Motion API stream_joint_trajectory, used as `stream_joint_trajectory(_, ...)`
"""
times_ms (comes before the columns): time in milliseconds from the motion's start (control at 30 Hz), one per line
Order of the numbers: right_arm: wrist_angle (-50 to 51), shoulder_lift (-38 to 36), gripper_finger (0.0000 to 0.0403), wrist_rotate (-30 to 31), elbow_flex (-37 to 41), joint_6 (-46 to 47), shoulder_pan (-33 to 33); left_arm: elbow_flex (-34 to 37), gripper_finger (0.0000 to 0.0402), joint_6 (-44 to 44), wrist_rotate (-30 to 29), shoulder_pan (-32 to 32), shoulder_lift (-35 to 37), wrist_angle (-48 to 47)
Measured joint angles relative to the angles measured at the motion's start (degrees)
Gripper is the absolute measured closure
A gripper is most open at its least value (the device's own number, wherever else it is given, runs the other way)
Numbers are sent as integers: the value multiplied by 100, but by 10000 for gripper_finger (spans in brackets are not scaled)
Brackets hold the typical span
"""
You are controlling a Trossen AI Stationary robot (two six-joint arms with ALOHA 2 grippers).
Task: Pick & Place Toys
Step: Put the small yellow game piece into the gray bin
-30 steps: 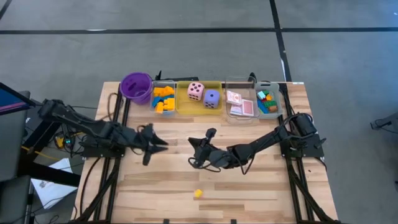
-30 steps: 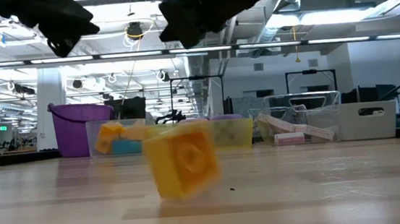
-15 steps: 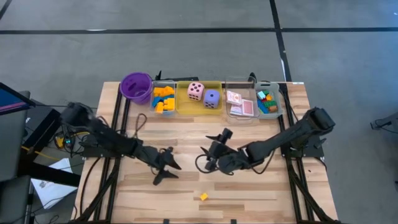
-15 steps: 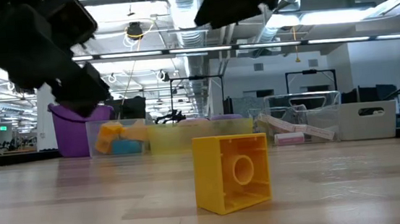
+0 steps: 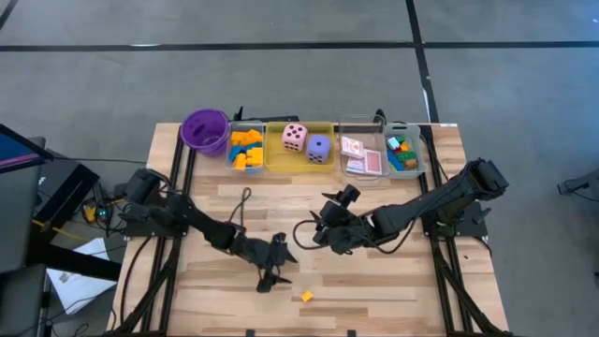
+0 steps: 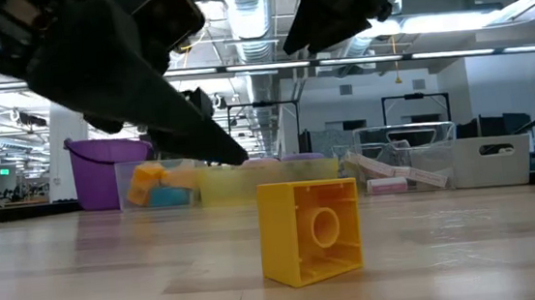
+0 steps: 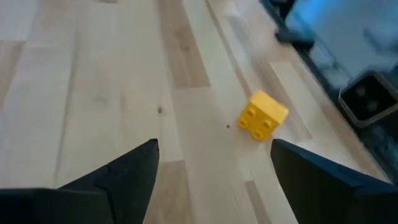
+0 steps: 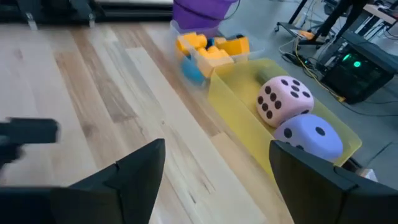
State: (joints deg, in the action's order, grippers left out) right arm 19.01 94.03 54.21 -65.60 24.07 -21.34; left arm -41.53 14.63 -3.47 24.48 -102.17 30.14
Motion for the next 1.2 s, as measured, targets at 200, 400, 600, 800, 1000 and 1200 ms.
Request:
stream_joint_trajectory(200,83,-1,121,-13,4,-5,-70,-529,102,-919,3,212,-96,-559)
stream_joint_trajectory(400,96,-1,121,-13,4,-67,-158,-549,103,-1853,63,268,-120,-414)
stream_joint_trajectory(600,135,-1,121,-11,4,-54,-96,-549,103,-2181,384,142,-146,-381)
stream_joint_trajectory(800,129,-1,121,-11,4,149,-113,-547,103,-2190,663,16,-230,-297)
stream_joint_trajectory(1000,142,-1,121,-11,4,422,-129,-543,103,-2226,953,-26,-792,336)
stream_joint_trajectory(1200,157,-1,121,-11,3,508,-233,-543,103,-2216,1220,-58,-1330,1267)
